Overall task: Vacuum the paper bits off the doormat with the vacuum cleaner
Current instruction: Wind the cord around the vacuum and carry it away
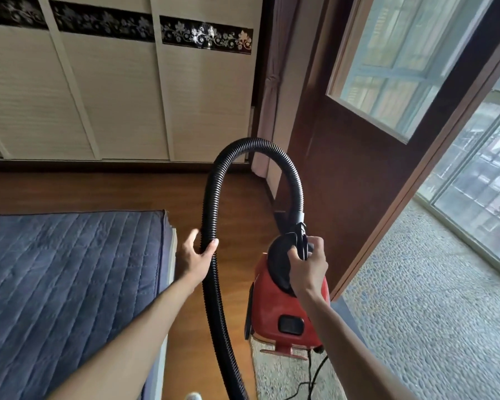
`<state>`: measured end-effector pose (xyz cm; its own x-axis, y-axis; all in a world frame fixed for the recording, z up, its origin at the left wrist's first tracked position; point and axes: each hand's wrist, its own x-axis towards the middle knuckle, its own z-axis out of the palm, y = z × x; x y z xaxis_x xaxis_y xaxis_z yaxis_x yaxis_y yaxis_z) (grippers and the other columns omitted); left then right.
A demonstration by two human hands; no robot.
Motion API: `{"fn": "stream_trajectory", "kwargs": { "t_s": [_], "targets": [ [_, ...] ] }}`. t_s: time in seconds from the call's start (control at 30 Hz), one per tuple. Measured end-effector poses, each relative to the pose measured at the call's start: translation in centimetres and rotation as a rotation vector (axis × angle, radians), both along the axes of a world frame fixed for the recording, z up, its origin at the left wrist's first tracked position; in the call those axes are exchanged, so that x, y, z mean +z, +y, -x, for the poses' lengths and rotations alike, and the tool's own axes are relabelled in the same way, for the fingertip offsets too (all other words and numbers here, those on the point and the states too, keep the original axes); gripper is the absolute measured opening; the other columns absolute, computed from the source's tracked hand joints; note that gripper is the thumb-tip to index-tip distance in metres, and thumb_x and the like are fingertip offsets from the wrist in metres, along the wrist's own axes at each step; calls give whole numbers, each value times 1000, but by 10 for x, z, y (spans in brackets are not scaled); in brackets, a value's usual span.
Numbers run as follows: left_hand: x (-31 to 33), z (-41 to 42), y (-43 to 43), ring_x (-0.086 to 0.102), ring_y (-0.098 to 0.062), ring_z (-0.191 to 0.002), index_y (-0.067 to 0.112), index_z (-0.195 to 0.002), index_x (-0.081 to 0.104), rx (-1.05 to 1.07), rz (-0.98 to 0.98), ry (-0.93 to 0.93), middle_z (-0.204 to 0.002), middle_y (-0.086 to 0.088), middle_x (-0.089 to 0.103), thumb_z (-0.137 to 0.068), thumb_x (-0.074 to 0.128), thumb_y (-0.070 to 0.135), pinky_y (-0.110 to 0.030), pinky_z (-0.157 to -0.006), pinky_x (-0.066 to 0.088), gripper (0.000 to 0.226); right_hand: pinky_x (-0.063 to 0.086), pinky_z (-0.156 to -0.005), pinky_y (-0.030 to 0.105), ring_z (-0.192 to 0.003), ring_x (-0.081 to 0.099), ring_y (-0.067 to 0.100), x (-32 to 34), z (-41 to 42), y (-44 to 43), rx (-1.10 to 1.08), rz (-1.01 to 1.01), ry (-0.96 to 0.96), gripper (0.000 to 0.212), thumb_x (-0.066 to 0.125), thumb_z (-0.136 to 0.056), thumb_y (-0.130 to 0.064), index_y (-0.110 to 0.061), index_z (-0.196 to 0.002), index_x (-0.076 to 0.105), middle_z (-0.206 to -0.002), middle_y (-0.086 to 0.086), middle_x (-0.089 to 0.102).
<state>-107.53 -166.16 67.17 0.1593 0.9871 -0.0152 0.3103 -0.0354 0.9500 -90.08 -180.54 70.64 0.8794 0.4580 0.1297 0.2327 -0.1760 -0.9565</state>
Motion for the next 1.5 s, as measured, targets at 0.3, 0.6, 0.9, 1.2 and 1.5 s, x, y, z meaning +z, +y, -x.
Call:
{"fn": "stream_trajectory", "kwargs": {
  "t_s": [0.3, 0.6, 0.9, 1.2, 1.5],
  "targets": [
    [3, -43, 126, 45, -28, -138, 14, -149, 44, -66, 20, 22, -152, -10, 46, -90, 72, 37, -28, -103, 35, 69, 57, -63, 39, -71, 65, 24, 2, -45, 113, -93, 41, 5, 21, 67, -88, -20, -31, -87, 49, -82, 5, 66],
    [16, -87, 234, 43, -27, -140, 19, -151, 39, -134, 27, 34, -156, -5, 41, -92, 68, 41, -34, -107, 38, 70, 56, -62, 39, -65, 61, 20, 13, -93, 218, -152, -7, -6, 23, 68, -86, -18, -33, -85, 50, -79, 3, 66],
    [14, -140, 309, 48, -28, -136, 10, -148, 44, -117, 20, -6, -150, -11, 48, -90, 72, 32, -26, -102, 35, 68, 56, -59, 34, -68, 64, 18, 11, -143, 299, -153, -41, -2, 20, 68, -86, -18, -28, -98, 55, -83, 1, 68],
    [12, -218, 400, 46, -28, -137, 8, -147, 45, -38, 27, -33, -150, -14, 46, -91, 72, 26, -20, -97, 30, 65, 60, -68, 44, -75, 69, 18, -6, -227, 401, -87, -18, 54, 21, 71, -85, -24, -32, -97, 55, -85, -6, 67],
    [19, -275, 476, 47, -30, -137, 4, -144, 48, 65, 24, -49, -146, -16, 50, -88, 75, 24, -33, -109, 36, 65, 59, -73, 47, -82, 67, 20, -5, -294, 498, 1, -3, -4, 26, 69, -83, -31, -47, -87, 49, -87, -1, 67]
  ]
}}
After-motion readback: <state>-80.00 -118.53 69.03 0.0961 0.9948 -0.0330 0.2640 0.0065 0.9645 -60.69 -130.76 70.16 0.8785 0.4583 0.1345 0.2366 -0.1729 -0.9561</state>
